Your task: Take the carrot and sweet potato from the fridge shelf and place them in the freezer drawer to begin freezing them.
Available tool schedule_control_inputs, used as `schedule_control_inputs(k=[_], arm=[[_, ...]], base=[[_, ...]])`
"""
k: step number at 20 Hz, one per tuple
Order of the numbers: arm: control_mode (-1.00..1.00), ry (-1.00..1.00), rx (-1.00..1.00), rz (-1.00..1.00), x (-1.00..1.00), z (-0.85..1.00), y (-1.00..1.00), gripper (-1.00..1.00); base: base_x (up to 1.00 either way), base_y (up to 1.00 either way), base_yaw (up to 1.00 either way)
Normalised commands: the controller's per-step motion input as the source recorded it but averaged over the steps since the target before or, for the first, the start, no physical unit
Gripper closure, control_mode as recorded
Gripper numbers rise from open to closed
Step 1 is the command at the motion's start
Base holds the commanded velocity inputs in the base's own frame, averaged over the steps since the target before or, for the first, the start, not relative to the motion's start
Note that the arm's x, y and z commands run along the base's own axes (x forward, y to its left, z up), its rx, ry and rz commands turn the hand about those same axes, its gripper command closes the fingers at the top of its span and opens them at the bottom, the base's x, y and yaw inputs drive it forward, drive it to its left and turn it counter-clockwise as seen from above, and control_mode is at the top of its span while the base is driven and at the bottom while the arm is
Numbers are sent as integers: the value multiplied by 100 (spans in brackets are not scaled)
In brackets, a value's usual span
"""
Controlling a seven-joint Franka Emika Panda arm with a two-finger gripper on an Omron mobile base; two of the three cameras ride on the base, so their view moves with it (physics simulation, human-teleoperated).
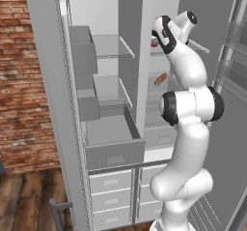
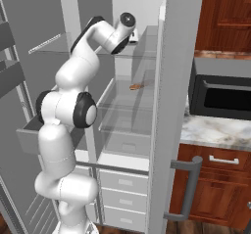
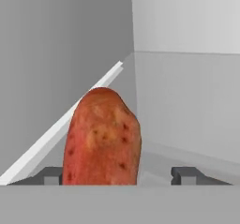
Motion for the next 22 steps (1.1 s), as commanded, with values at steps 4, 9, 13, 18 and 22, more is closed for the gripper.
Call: schedule_control_inputs(k=[4, 9, 13, 18, 22], arm=[[-100, -2, 0, 3, 15, -9, 19, 100], [-100, -10, 0, 3, 0, -6, 0, 100], [-100, -14, 0, 0, -2, 0, 0, 100], [-100, -7, 0, 0, -35, 12, -2, 100], [-100, 0, 0, -6, -70, 32, -6, 100]], base=[[0, 0, 0], [0, 0, 0], [0, 0, 0], [0, 0, 0], [0, 0, 0]])
